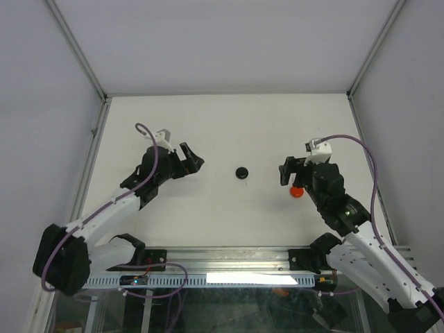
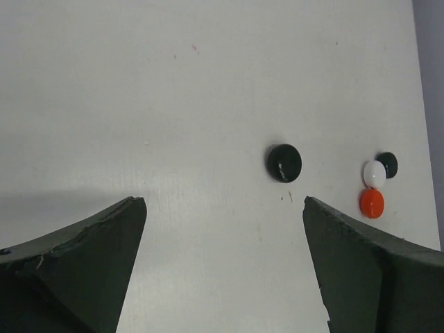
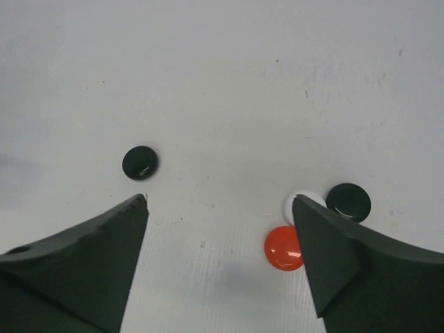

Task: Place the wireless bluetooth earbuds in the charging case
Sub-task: Reset both arms

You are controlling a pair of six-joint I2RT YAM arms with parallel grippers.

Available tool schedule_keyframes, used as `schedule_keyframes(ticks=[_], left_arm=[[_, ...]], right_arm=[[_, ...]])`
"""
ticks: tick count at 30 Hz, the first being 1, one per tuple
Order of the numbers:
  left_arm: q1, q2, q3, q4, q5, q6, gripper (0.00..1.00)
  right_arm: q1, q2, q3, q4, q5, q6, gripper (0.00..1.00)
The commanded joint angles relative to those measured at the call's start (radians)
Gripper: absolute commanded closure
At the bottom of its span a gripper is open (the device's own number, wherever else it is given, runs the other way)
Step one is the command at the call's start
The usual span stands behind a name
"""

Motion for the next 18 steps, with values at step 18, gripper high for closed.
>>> schedule_keyframes(ticks=[18], left_arm=[[0.002,-0.821,0.036,-0.264,-0.434,0.39,0.01]], right_arm=[[0.001,-0.311,0.087,-0.119,0.311,0.019,0.01]])
